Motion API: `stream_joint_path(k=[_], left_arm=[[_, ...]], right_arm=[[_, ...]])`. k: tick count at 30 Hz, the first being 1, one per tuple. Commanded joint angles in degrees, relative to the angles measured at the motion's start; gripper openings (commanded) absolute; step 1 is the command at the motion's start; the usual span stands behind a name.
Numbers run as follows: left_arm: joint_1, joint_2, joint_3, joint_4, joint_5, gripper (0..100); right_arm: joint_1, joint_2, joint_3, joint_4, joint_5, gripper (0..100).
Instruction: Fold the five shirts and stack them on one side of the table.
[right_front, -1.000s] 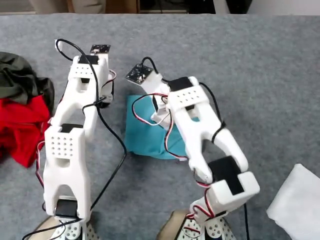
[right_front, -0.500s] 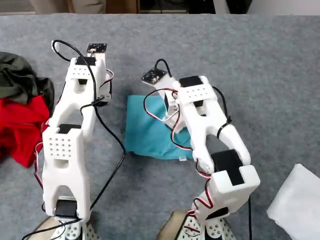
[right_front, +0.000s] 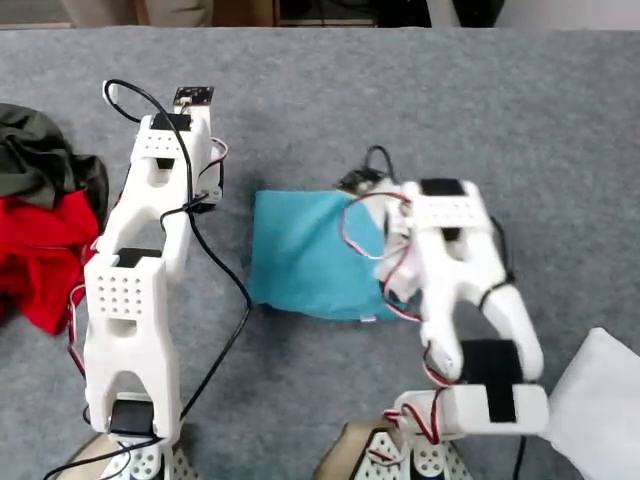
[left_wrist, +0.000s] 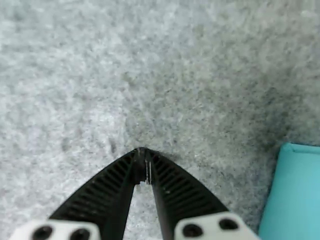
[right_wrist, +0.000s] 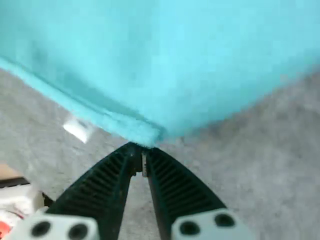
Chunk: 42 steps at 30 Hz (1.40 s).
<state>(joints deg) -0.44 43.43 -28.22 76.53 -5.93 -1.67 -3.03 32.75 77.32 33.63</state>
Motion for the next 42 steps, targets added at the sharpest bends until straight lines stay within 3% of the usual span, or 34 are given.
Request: stream_joint_path(k=[1,12,22,31,35,42], left_arm=[[-0.62,-1.1,0.0,-0.53,0.0,2],[0.18,-2.51,-0.62,0.88,0.09,2],[1.76,-3.38,-0.35,0.97,0.18,2],[0.97,-3.74,3.16,-2.64,0.09,2],[1.14,-3.91,3.08,-2.46,0.18,2],[4.48,-7.43,-13.01,12.04,0.26,2]], right_arm=[[5.05,-4.7,0.92,-2.02,1.49,0.4],[5.05,-18.59,-8.22,6.07,-1.58,0.4],[-5.85,-11.03,-0.48,-3.16,-10.2,0.4],[3.91,-9.19,14.99,-15.82,-5.54,0.4],[4.44,-9.71,15.25,-18.02,-5.63,0.5],[4.88,-17.54,8.31,-9.49,-5.63,0.5]])
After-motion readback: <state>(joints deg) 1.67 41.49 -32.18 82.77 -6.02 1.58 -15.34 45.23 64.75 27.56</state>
